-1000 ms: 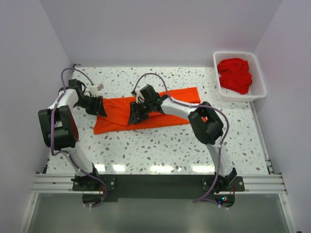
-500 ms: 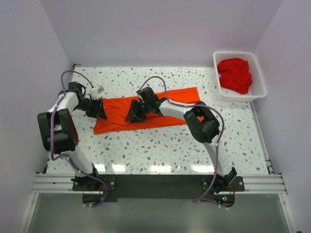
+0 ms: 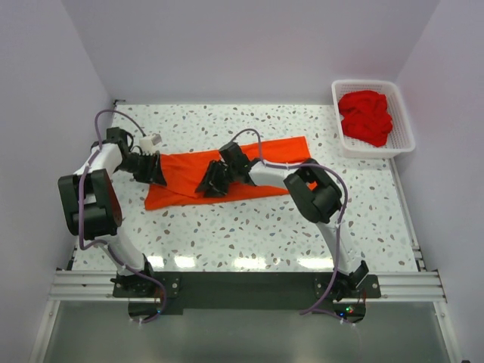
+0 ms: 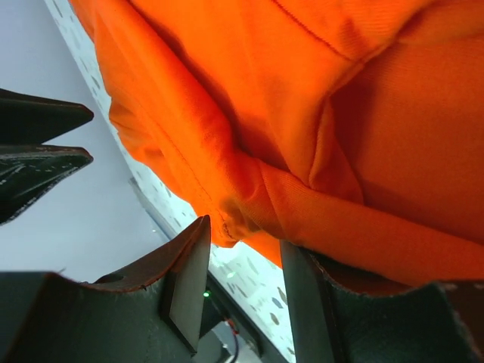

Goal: Fold and stack the t-shirts
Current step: Fold the tshirt

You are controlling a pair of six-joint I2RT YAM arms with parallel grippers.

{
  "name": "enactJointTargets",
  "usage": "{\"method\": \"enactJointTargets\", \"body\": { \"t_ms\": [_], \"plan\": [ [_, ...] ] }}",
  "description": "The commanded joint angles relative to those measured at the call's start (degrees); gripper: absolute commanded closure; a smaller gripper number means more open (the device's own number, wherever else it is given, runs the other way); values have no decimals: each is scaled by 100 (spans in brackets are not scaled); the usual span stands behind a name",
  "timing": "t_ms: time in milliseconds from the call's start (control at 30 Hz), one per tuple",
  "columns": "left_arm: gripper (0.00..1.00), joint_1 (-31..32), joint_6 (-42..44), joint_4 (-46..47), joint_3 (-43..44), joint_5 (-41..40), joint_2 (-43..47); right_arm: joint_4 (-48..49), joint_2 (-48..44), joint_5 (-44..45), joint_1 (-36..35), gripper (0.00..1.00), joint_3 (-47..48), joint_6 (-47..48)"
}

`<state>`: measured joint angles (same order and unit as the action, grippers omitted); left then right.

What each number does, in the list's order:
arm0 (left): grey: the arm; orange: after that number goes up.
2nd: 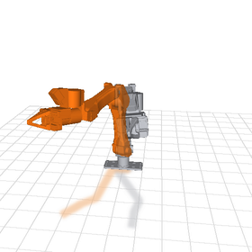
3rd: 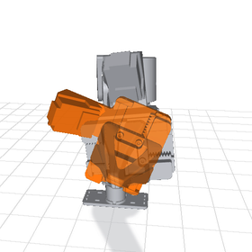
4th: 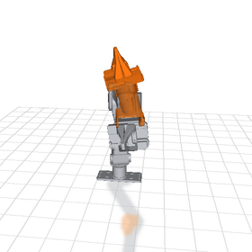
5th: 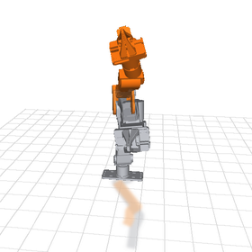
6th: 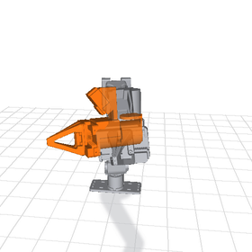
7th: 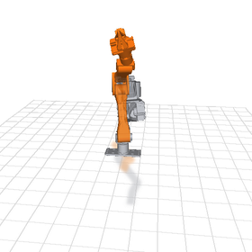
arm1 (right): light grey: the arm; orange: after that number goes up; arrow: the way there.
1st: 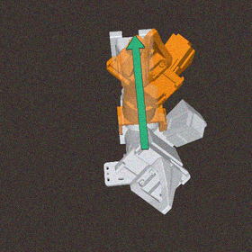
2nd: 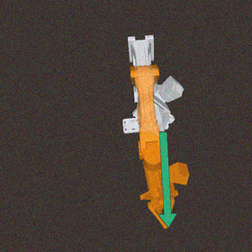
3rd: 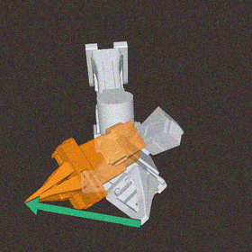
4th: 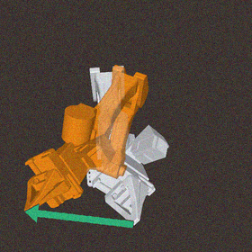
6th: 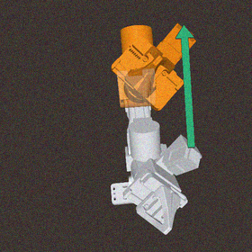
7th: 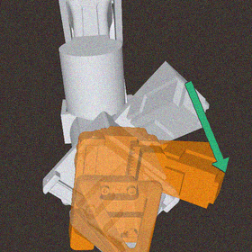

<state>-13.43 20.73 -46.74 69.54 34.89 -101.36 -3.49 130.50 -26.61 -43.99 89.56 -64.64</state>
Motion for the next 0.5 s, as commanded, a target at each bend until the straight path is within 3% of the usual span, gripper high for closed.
{"method": "enactJointTargets", "body": {
  "t_ms": [0, 233, 467],
  "plan": [
    [57, -28, 115, 121, 139, 61, 81, 225, -130, -37, -145, 55, -219, -531],
    [57, -28, 45, 157, -2, 53, 213, 576, -16, -274, -154, 58, -333, -1006],
    [57, -19, 1, 121, 7, 17, 213, 1104, 81, -459, -137, 68, -343, -1638]
  ]
}}
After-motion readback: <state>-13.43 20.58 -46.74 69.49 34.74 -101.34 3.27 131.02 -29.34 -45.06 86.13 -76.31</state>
